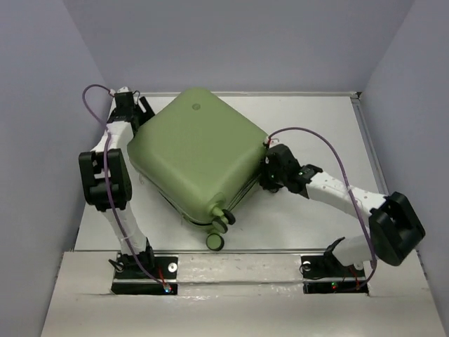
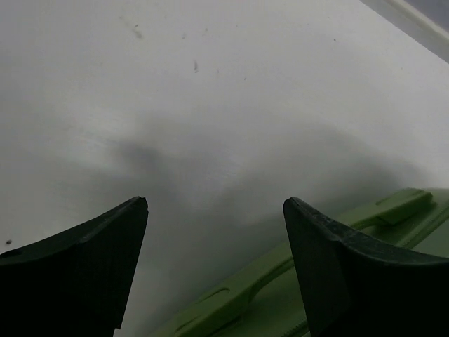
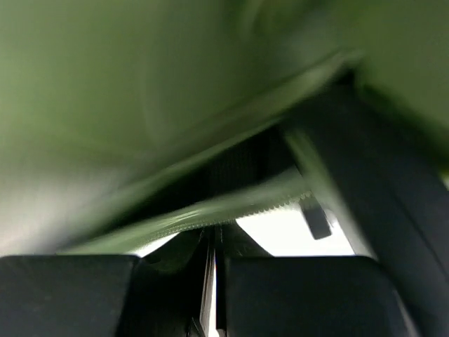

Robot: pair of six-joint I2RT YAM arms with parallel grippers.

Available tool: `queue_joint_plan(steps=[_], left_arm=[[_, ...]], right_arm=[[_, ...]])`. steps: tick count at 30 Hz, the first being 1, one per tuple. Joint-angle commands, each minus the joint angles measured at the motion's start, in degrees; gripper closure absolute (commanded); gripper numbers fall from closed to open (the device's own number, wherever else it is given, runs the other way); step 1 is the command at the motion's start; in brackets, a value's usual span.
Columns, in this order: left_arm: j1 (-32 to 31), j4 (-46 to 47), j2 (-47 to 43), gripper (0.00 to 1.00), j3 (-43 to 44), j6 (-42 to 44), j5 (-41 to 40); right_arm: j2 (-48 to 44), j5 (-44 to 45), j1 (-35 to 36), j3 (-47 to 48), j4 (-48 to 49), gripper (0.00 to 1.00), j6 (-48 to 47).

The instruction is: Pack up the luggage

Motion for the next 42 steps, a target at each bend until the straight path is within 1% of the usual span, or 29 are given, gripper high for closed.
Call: queue_joint_plan(steps=[1, 2, 3, 4, 5, 6, 7, 8, 9, 10, 12, 15, 18, 22, 23, 24, 25, 26, 27, 28, 29, 30, 32, 34, 37, 38, 40, 41, 42], left_arm=[[-7.45, -4.11, -17.21, 0.1, -17.36, -0.38, 8.66], [-7.46, -3.86, -17.25, 0.1, -19.91, -0.64, 8.56], [-8.59, -3.51, -22.21, 0.1, -25.24, -0.64, 8.82], [-9.38, -3.33, -24.79, 0.1, -27.82, -0.9, 8.48], [-11.39, -3.07, -30.12, 0.1, -32.55, -1.08, 8.39], [-12.37, -2.98, -32.87, 0.1, -34.68, -1.6, 8.39], [-13.25, -2.89, -35.42, 0.1, -36.79, -1.61, 8.56], [-14.91, -2.37, -40.49, 0.1, -40.73, -2.74, 9.09], [-15.45, -2.36, -43.07, 0.09, -42.25, -3.27, 9.44], [-15.8, -2.27, -47.79, 0.1, -43.91, -4.58, 10.4], [-16.59, -2.36, -51.86, 0.09, -46.48, -5.47, 10.24], [-16.86, -4.03, -57.93, 0.09, -46.48, -6.18, 9.36], [-16.86, -5.43, -61.63, 0.09, -44.64, -6.53, 6.9], [-16.95, -5.88, -64.27, 0.1, -40.51, -7.67, 5.92], [-17.12, -5.88, -65.41, 0.1, -40.24, -7.85, 5.93], [-17.21, -6.05, -66.29, 0.1, -40.24, -8.11, 5.67], [-17.47, -6.14, -67.08, 0.12, -40.59, -8.2, 5.49], [-17.65, -6.14, -69.09, 0.21, -41.11, -8.37, 5.31], [-18.09, -6.05, -70.07, 0.26, -42.69, -8.46, 5.4], [-18.27, -6.4, -70.69, 0.34, -43.48, -8.55, 6.18], [-18.53, -6.4, -71.21, 0.34, -44.36, -8.73, 6.8], [-18.97, -6.58, -72.18, 0.5, -45.5, -9.07, 7.41], [-21.16, -6.14, -73.67, 0.6, -49.11, -11.0, 8.73], [-24.4, -5.01, -74.73, 0.69, -52.97, -13.02, 9.26], [-27.66, -4.3, -76.49, 0.71, -56.84, -16.54, 9.27], [-30.63, -1.6, -76.75, 0.72, -58.85, -18.55, 10.31], [-31.62, -0.09, -76.23, 0.71, -60.88, -20.84, 11.37], [-33.8, 2.45, -75.19, 0.71, -61.59, -21.64, 11.2], [-34.87, 3.08, -74.39, 0.69, -62.03, -22.17, 10.59]], right_arm=[[13.66, -10.08, -7.16, 14.91, 26.17, 0.93, -0.16], [13.71, -10.12, -7.78, 18.25, 26.18, 0.93, -0.43], [19.1, -14.38, -8.49, 25.94, 26.18, 0.93, -0.6], [22.12, -17.47, -9.36, 30.28, 25.4, 0.93, 0.35], [25.36, -24.11, -10.85, 35.11, 24.0, 0.89, 1.06], [32.1, -27.14, -11.56, 46.12, 21.89, 0.81, 1.76], [35.38, -29.61, -12.27, 51.89, 18.57, 0.69, 2.2], [38.11, -33.02, -13.49, 57.25, 10.88, 0.42, 1.95], [40.14, -33.58, -14.02, 61.74, 7.49, 0.3, 1.51], [41.38, -33.06, -14.55, 66.75, 1.63, 0.21, -0.24], [39.3, -29.82, -15.87, 66.02, -0.71, 0.06, -2.35], [31.31, -27.17, -17.1, 58.2, -1.24, 0.02, -5.35], [22.26, -25.41, -17.11, 48.89, -1.86, 0.04, -8.16], [8.99, -21.99, -17.11, 35.01, -0.19, 0.28, -9.74], [6.09, -21.81, -17.11, 32.2, 1.03, 0.39, -9.83], [0.06, -21.9, -17.11, 26.16, 1.83, 0.62, -9.75], [-2.87, -22.51, -17.11, 22.97, 4.01, 0.73, -8.79], [-5.86, -25.04, -17.11, 19.55, 5.68, 0.83, -8.08], [-11.55, -26.63, -17.11, 15.6, 7.53, 0.93, -7.47], [-14.13, -27.69, -17.11, 7.46, 11.11, 0.93, -6.24], [-16.68, -28.22, -17.11, 3.21, 13.06, 0.93, -5.45], [-18.88, -27.35, -17.11, -0.75, 14.39, 0.93, -5.09], [-24.31, -23.24, -17.11, -10.92, 16.41, 0.93, -3.52], [-28.37, -20.77, -17.11, -17.89, 19.75, 0.93, -2.11], [-32.42, -16.11, -17.11, -22.13, 20.2, 0.93, -1.05], [-34.78, -13.22, -17.11, -24.93, 22.9, 0.93, -0.7], [-35.68, -10.57, -17.11, -26.8, 23.8, 0.93, 0.09], [-35.6, -9.6, -17.11, -27.07, 23.98, 0.93, 0.62], [-34.82, -9.16, -17.11, -27.51, 24.33, 0.89, 1.23]])
